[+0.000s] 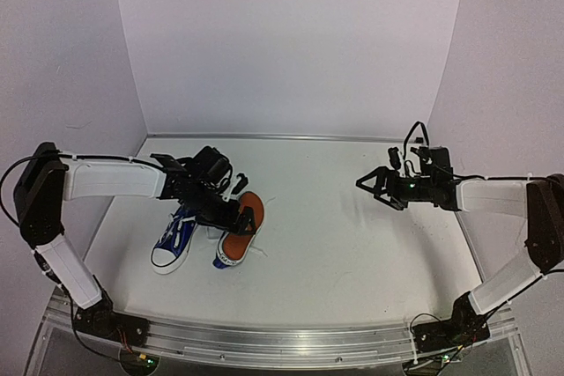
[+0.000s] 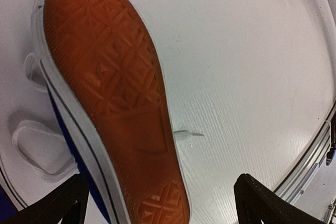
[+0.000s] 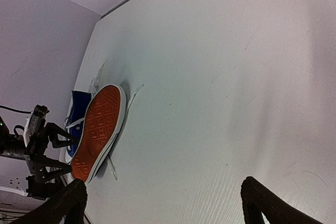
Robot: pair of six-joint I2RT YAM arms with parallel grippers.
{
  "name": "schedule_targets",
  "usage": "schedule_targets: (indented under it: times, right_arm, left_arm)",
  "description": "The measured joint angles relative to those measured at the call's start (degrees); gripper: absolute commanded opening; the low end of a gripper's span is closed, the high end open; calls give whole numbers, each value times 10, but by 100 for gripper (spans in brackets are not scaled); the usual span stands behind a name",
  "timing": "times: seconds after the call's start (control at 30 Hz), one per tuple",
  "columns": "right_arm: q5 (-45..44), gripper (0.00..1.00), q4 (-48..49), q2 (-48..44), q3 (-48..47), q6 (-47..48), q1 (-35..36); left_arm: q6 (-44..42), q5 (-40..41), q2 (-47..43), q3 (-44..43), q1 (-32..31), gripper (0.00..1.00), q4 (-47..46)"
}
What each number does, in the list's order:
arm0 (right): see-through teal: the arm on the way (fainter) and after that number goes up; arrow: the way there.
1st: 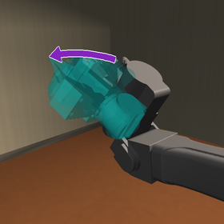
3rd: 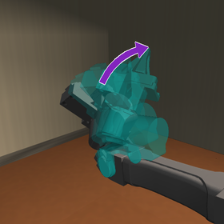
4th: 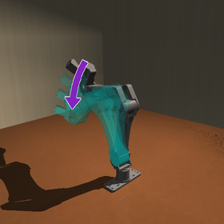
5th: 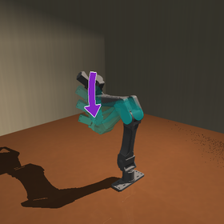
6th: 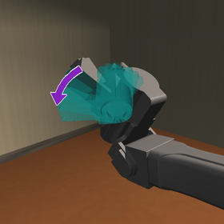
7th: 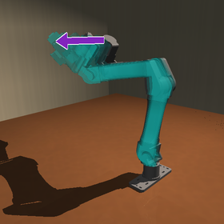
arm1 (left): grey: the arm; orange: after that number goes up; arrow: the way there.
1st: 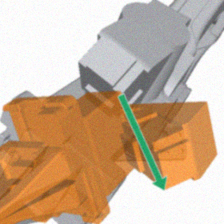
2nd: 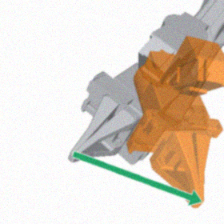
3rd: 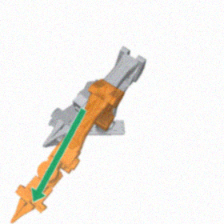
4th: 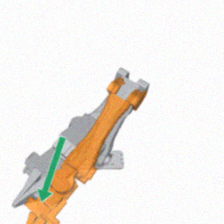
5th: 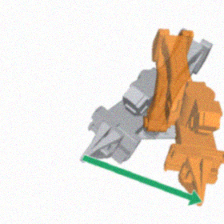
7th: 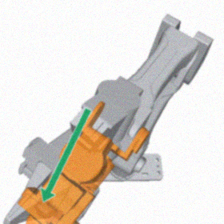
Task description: Tie the shoes
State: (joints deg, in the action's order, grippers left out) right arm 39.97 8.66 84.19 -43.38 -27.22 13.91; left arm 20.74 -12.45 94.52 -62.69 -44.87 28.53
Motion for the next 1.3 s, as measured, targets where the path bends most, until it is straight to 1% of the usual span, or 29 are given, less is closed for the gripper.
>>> schedule_targets:
  times: [0.07, 0.17, 0.23, 0.33, 0.4, 0.47, 0.53, 0.7, 0.8, 0.9, 1.0, 1.17, 1.23, 1.3]
  right_arm:
    - [0, 98, -4, 0, 0, 0, 0]
    - [-1, 98, -13, -2, 0, 2, 0]
    - [-1, 98, -24, -5, 0, 5, 0]
    - [-6, 98, -43, -13, 0, 11, 0]
    - [-9, 98, -53, -17, 0, 14, 0]
    - [-12, 98, -64, -19, 0, 16, 0]
    - [-12, 98, -71, -19, 0, 16, 0]
    - [-21, 95, -79, -19, -1, 7, 20]
    - [-33, 93, -83, -9, -11, -5, 63]
    - [-47, 93, -83, 17, -35, -15, 114]
    - [-60, 93, -81, 49, -56, -22, 161]
    - [-68, 93, -82, 81, -62, -29, 196]
    - [-70, 93, -83, 91, -67, -30, 200]
    - [-70, 93, -83, 96, -72, -30, 201]
  left_arm:
    - [1, 12, 28, -30, -18, 99, 1]
    - [-3, 22, 74, -93, -60, 98, 14]
    - [-9, 15, 110, -151, -95, 96, 30]
    - [-23, -9, 158, -234, -144, 96, 11]
    - [-31, -23, 169, -260, -162, 98, -2]
    - [-36, -29, 166, -263, -166, 99, -13]
    - [-40, -25, 159, -256, -162, 99, -21]
    - [-31, 1, 97, -200, -138, 99, -31]
    - [-11, 29, 45, -156, -110, 99, -38]
    - [5, 45, -6, -98, -70, 98, -51]
    - [4, 71, -35, -53, -35, 92, -45]
    - [-1, 99, -36, 3, -31, 83, -37]
    - [-2, 112, -29, 21, -35, 77, -31]
    - [-2, 124, -11, 24, -36, 67, -24]
